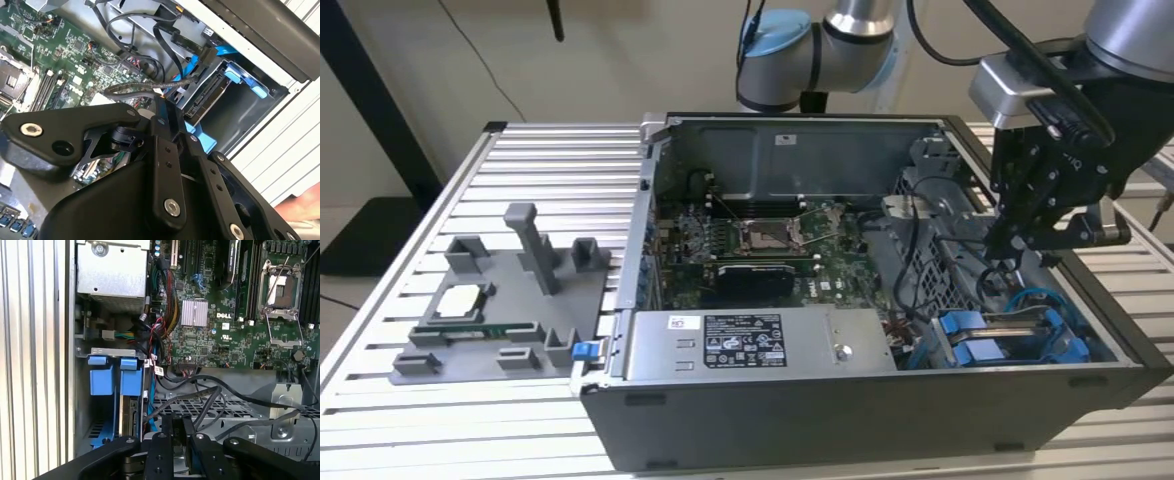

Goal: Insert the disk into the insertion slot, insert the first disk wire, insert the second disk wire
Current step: 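Insert the first disk wire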

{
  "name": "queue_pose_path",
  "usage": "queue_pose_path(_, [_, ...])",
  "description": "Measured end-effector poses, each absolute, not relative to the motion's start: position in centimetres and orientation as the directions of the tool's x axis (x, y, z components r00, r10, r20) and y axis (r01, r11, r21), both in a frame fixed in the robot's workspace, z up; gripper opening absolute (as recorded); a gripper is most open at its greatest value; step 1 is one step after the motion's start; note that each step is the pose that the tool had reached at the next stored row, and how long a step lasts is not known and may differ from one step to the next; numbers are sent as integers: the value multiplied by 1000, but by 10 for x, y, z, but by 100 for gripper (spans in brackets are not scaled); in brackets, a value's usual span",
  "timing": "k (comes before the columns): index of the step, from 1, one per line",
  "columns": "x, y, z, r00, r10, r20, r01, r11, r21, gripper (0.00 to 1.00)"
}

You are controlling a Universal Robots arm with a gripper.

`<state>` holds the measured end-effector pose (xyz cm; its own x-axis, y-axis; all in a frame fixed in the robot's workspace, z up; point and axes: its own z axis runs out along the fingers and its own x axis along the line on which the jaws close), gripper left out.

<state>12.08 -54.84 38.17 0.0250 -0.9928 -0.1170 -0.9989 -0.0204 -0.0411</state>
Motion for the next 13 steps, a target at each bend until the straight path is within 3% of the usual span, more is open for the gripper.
queue_pose_path(13, [131, -559, 376, 22, -993, -112, -1000, -21, -15, 0])
